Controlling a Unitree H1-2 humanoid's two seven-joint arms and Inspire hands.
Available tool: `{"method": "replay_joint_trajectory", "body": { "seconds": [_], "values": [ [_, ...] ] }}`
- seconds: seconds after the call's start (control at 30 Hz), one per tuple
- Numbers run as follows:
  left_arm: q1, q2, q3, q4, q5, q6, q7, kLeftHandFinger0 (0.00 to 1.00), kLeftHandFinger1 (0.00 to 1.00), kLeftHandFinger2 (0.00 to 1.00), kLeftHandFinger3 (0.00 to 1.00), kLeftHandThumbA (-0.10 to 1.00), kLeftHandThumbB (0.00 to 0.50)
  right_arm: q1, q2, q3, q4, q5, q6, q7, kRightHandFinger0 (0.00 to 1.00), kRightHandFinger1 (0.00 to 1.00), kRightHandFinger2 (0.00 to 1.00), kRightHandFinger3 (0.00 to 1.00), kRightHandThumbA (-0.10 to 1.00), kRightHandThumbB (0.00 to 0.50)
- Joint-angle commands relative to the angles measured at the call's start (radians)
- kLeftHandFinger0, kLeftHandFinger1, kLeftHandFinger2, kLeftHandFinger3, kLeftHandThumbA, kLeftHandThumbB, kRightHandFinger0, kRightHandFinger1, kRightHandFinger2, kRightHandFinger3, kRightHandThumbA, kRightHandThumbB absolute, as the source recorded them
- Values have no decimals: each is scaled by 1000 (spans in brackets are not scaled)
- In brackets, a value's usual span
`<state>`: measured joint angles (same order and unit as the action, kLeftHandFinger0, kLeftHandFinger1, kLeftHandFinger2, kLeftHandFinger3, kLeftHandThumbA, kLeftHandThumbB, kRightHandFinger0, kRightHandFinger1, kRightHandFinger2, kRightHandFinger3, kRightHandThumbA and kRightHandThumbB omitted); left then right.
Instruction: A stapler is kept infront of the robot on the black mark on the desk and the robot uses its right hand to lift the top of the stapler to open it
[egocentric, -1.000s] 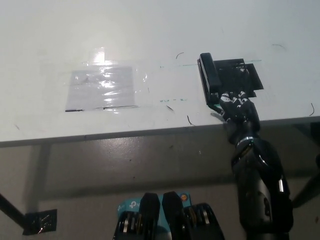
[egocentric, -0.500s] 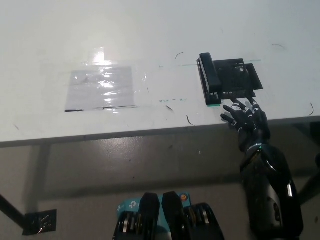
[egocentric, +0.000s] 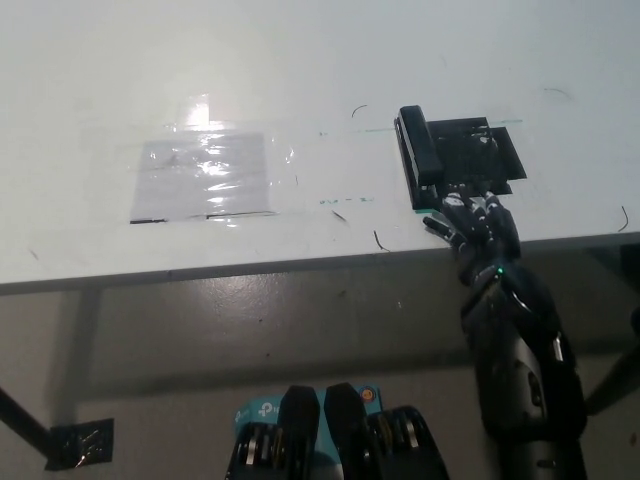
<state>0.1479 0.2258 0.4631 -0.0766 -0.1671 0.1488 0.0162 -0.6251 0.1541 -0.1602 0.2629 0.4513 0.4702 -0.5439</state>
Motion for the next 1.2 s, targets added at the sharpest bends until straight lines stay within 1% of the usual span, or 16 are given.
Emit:
{"method": "replay_joint_trajectory", "body": {
  "seconds": [0.0,0.03,0.07,0.1,0.2,0.27,0.43,0.5,0.53,0.57,0.63,0.67,0.83,0.87,0.93,1.17],
  "values": [
    [5,16,10,-34,5,4,26,238,222,407,675,883,0,-93,21,-7,5,15,0,-6,520,647,780,970,165,0],
    [5,16,10,-32,4,1,25,237,221,406,675,883,0,-98,24,-11,5,21,0,-6,532,664,793,984,163,0],
    [4,14,12,-33,0,0,26,223,216,409,669,879,0,-108,25,-15,8,26,0,0,561,718,853,1000,162,0],
    [3,13,13,-33,-2,1,27,220,214,408,667,875,0,-111,26,-16,10,26,0,3,572,744,879,1000,162,0],
    [2,14,13,-32,-5,4,25,211,211,395,660,868,0,-122,23,-18,31,24,0,-2,572,766,916,1000,170,0],
    [7,11,12,-42,-2,5,25,223,218,402,666,870,0,-120,21,-21,46,19,0,-5,580,757,890,1000,172,0],
    [12,15,11,-29,-4,-14,16,208,205,399,650,861,0,-110,30,-47,70,17,0,17,591,771,905,1000,148,0],
    [21,14,10,-33,-3,-5,16,212,207,393,655,860,0,-95,31,-32,63,7,0,27,577,751,898,1000,154,0],
    [24,17,5,-39,5,1,16,249,225,393,676,869,0,-122,29,-6,65,13,0,5,551,682,833,1000,178,0],
    [25,16,5,-39,6,2,17,255,228,395,678,873,0,-130,30,-3,62,17,0,4,569,692,835,1000,206,0],
    [29,15,5,-42,4,3,18,254,234,419,684,883,0,-157,37,-2,60,20,0,-10,554,678,800,986,229,0],
    [28,15,6,-41,1,7,20,263,242,417,690,884,0,-173,39,-3,58,16,0,-4,552,677,807,1000,232,0],
    [31,10,9,-46,-6,1,21,255,235,400,655,880,0,-270,47,-19,66,9,0,1,527,659,784,950,225,0],
    [34,9,10,-42,-10,-2,19,256,237,408,659,875,0,-285,46,-17,65,10,0,9,545,671,797,963,221,0],
    [41,7,11,-39,-7,-2,21,245,227,389,662,868,0,-367,46,-22,85,0,0,9,556,653,756,930,227,0],
    [50,-3,15,-35,-11,-7,23,234,212,374,668,882,0,-512,43,-34,151,-15,-16,12,491,555,660,848,222,0]
  ]
}}
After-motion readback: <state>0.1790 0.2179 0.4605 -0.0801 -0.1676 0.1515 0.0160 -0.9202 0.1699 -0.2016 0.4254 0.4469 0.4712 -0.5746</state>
